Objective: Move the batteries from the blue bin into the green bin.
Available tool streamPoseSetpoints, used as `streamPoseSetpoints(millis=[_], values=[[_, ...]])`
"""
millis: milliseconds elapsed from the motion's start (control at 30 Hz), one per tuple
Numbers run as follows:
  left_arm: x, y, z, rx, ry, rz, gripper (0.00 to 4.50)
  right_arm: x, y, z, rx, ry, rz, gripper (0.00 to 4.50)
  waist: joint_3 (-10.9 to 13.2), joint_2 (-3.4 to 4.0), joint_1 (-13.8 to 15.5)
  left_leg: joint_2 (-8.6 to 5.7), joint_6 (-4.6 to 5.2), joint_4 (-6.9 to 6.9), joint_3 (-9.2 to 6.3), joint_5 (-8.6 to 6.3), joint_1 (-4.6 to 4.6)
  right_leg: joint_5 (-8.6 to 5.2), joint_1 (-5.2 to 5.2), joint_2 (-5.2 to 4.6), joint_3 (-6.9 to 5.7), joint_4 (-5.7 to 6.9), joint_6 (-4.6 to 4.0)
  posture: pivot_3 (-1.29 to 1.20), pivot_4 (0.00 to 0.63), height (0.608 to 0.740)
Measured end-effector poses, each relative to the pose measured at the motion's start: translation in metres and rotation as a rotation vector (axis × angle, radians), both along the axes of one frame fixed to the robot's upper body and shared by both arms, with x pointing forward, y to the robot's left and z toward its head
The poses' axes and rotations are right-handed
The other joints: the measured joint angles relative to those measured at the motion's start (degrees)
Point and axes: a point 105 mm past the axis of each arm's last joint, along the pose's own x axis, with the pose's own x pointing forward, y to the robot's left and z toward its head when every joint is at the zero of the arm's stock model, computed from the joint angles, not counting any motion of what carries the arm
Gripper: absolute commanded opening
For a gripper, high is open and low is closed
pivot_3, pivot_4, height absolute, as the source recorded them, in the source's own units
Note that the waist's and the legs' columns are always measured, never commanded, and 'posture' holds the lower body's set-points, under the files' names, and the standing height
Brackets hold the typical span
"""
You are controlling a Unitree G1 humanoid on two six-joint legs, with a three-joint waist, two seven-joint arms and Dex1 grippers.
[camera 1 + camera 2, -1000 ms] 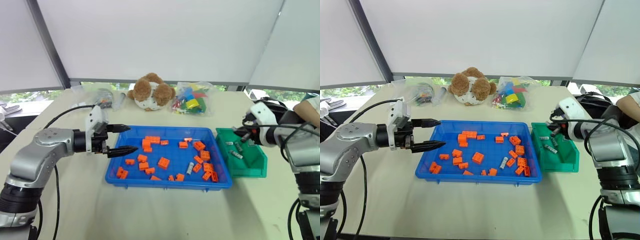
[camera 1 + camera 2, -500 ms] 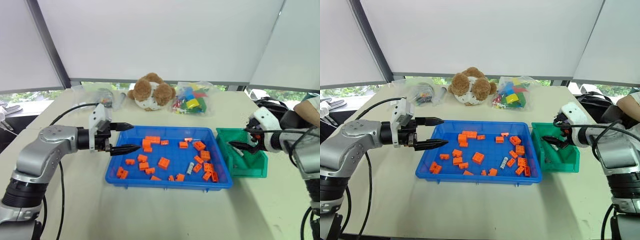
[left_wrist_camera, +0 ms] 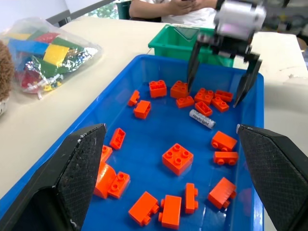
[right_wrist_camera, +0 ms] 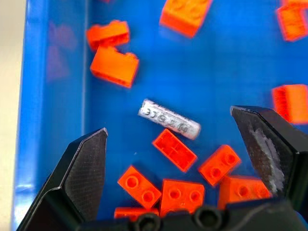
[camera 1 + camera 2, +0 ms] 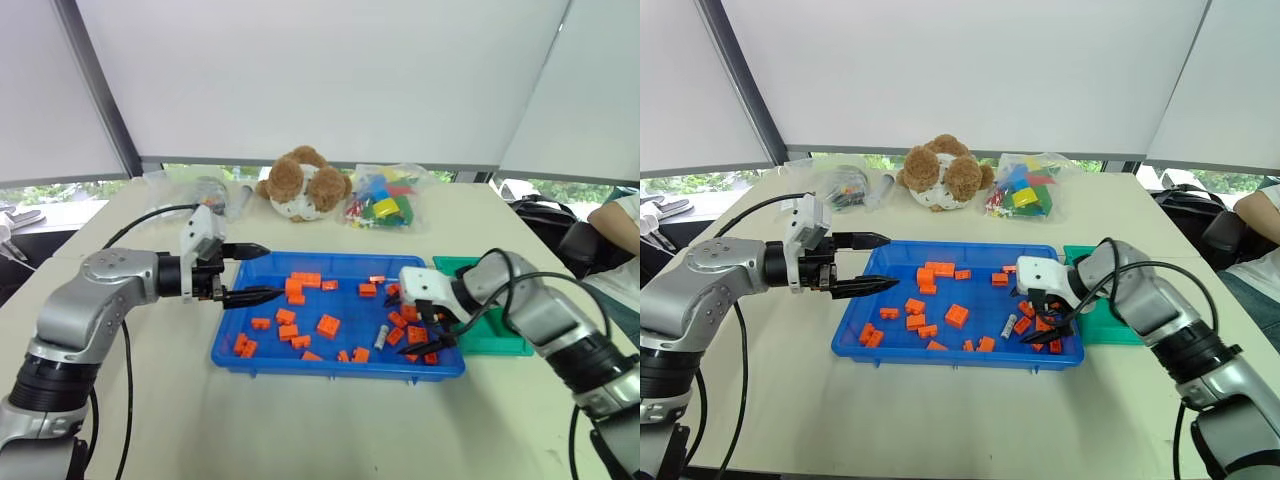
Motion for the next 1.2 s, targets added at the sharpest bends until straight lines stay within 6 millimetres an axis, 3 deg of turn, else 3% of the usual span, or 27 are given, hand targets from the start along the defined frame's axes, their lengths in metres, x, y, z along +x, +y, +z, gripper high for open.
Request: streamPoseSetpoints(millis=[167, 367, 467, 700, 933, 1000, 1067, 1167, 1200], values=[[-0.001, 0.0, 0.0, 0.004, -0.004, 0.008, 4.5, 0.013, 0.004, -0.021, -0.052, 0.046, 0.035, 4.48, 0.0, 0.0, -0.1, 0.0, -0.01, 0.01, 0.01, 0.01, 0.0, 0.0, 0.0, -0.01, 0.0, 0.0, 0.0, 0.0, 0.15, 0.727], [-0.003, -0.001, 0.001, 0.009, -0.014, 0.013, 4.5, 0.031, 0.006, -0.023, -0.062, 0.037, 0.034, 4.48, 0.0, 0.0, -0.1, 0.0, -0.02, 0.01, 0.01, 0.01, 0.03, 0.0, 0.04, -0.01, -0.01, 0.01, 0.0, 0.0, 0.15, 0.727], [-0.003, 0.0, -0.001, 0.01, -0.005, 0.018, 4.5, 0.037, 0.006, -0.023, -0.06, 0.04, 0.021, 3.63, 0.0, 0.0, -0.1, 0.01, -0.02, 0.02, 0.0, 0.02, 0.07, 0.0, 0.08, -0.01, -0.02, 0.02, 0.0, 0.0, 0.15, 0.727], [-0.004, -0.001, -0.002, 0.011, -0.004, 0.022, 4.5, 0.037, 0.01, -0.027, -0.056, 0.066, 0.033, 0.07, 0.0, 0.0, -0.2, 0.01, -0.03, 0.02, 0.0, 0.02, 0.08, 0.01, 0.09, -0.01, -0.02, 0.03, 0.01, 0.0, 0.15, 0.727], [-0.004, -0.001, -0.002, 0.01, -0.006, 0.027, 4.5, 0.035, 0.018, -0.026, -0.015, 0.087, 0.011, 0.03, 0.0, 0.01, -0.1, 0.01, -0.04, 0.02, 0.0, 0.02, 0.07, 0.01, 0.09, -0.02, -0.02, 0.03, 0.01, 0.0, 0.15, 0.727], [-0.004, -0.001, -0.002, 0.01, -0.007, 0.026, 4.5, 0.034, 0.022, -0.017, 0.054, 0.075, -0.027, 0.03, 0.0, 0.01, 0.0, 0.01, -0.04, 0.02, 0.0, 0.02, 0.06, 0.01, 0.08, -0.03, -0.02, 0.03, 0.01, 0.0, 0.15, 0.727], [-0.004, -0.001, -0.002, 0.008, -0.006, 0.024, 4.5, 0.035, 0.02, 0.005, 0.137, 0.037, -0.087, 0.03, 0.0, 0.06, 0.1, 0.0, -0.04, 0.02, 0.01, 0.02, 0.03, 0.01, 0.05, -0.06, -0.02, 0.04, 0.01, 0.0, 0.15, 0.727], [-0.005, -0.001, -0.004, 0.004, 0.001, 0.022, 4.5, 0.039, -0.01, 0.068, 0.286, -0.122, -0.259, 0.03, 0.0, 0.08, 0.6, 0.0, -0.04, 0.03, 0.01, 0.02, 0.02, 0.0, 0.06, -0.07, -0.04, 0.02, 0.01, 0.0, 0.15, 0.727], [-0.005, -0.001, -0.004, 0.003, 0.003, 0.023, 4.5, 0.04, -0.022, 0.081, 0.311, -0.161, -0.313, 0.03, 0.0, 0.07, 0.7, 0.0, -0.04, 0.03, 0.01, 0.02, 0.03, 0.0, 0.06, -0.07, -0.04, 0.02, 0.0, 0.0, 0.15, 0.727]])
